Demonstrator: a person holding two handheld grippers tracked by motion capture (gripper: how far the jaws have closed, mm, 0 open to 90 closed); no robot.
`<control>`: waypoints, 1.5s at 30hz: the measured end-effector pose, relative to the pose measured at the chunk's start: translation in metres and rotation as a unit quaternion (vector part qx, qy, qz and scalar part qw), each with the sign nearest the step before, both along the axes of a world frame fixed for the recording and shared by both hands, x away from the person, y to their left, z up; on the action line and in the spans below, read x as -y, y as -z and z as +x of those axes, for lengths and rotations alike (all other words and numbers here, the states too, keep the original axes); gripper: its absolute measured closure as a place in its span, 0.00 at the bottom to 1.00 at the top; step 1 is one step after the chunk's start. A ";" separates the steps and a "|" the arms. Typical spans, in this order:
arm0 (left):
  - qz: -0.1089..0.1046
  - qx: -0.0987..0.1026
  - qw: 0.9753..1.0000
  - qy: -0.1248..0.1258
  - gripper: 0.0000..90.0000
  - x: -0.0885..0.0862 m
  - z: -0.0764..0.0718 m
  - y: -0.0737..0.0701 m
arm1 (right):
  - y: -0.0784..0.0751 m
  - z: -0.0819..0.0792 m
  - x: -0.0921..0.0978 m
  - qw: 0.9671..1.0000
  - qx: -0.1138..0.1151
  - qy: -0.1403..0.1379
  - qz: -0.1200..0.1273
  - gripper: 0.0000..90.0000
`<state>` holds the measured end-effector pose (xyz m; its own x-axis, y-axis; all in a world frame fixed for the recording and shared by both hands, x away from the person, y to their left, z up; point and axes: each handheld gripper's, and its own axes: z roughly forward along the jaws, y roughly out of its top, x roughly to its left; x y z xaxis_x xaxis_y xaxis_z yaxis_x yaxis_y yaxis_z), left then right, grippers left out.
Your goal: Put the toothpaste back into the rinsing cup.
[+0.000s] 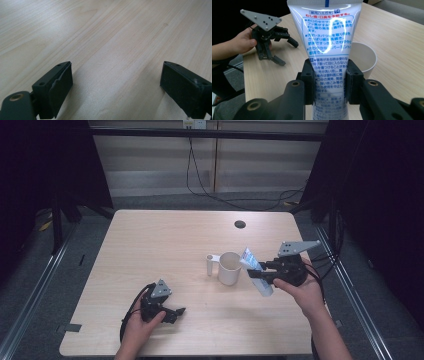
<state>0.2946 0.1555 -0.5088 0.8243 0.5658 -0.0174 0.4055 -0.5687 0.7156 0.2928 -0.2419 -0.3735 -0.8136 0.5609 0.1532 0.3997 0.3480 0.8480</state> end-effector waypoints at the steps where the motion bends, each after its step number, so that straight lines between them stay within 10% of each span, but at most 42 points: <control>1: 0.000 0.000 1.000 0.000 0.12 0.000 0.000 0.000 | 0.000 0.000 0.000 1.000 0.000 0.000 0.000 0.74; 45: 0.000 0.000 1.000 0.001 0.12 0.000 0.000 0.000 | -0.014 0.019 -0.006 0.995 0.058 0.049 0.060 0.74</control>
